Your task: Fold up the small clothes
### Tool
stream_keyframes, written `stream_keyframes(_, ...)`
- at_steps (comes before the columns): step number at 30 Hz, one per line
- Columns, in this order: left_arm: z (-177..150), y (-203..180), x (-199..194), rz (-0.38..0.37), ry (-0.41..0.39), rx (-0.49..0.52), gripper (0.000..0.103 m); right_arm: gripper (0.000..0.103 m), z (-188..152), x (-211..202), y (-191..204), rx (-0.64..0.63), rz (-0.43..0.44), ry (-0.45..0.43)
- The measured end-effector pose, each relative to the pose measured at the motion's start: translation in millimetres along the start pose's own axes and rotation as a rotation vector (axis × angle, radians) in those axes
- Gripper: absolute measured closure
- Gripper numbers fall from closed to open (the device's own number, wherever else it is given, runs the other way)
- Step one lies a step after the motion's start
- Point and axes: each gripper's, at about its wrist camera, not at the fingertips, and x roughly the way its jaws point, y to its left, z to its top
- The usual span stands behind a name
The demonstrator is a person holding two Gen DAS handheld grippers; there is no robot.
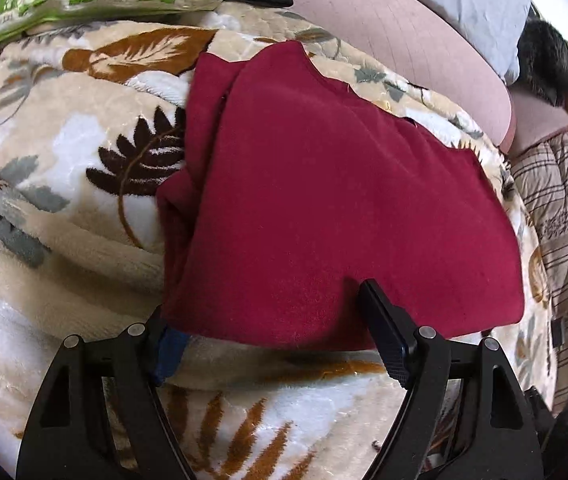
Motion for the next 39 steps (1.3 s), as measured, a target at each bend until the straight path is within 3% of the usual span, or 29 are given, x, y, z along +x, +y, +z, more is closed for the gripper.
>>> stream_keyframes(18, -0.8, 0.0, -0.8, -0.004, -0.020, -0.013, 0.021, 0.000, -2.7, 0.1, 1.4, 0.008, -0.009, -0.023)
stream_keyframes(21, -0.9, 1.0, -0.9, -0.043, -0.028, -0.024, 0.012, 0.000, -1.9, 0.7, 0.9, 0.003, -0.009, -0.014)
stream_keyframes(23, -0.9, 1.2, -1.3, -0.060, -0.026, -0.024, 0.011, 0.000, -1.9, 1.0, -0.3, 0.002, -0.007, -0.011)
stream_keyframes(26, 1.0, 9.0, -11.6, -0.069, -0.049, -0.056, 0.024, 0.000, -1.5, 1.2, -1.0, 0.000, -0.007, -0.007)
stream_keyframes(28, 3.9, 20.3, -19.5, -0.090, -0.083, -0.105, 0.025, 0.000, -1.4, 1.1, -0.9, 0.001, -0.006, -0.007)
stream_keyframes(30, 5.0, 23.5, -14.9, -0.122, -0.056, -0.122, 0.026, 0.000, -1.4, 1.0, -0.5, -0.001, -0.008, -0.008)
stream_keyframes(32, 4.8, 22.2, -16.4, -0.112, -0.068, -0.119, 0.035, 0.000, -1.7, 0.9, -0.8, -0.001, -0.008, -0.008)
stream_keyframes(34, 7.1, 25.2, -25.2, -0.141, -0.115, -0.139, 0.056, 0.000, -1.5, 1.0, -0.8, -0.001, -0.008, -0.007)
stream_keyframes(36, 8.0, 29.9, -29.4, -0.156, -0.140, -0.159, 0.067, 0.000, -1.7, 1.1, -0.9, -0.001, -0.009, -0.008)
stream_keyframes(39, 6.2, 35.8, -19.1, -0.175, -0.095, -0.203, 0.072, 0.000, -1.7, 1.2, -1.1, 0.000, -0.008, -0.006)
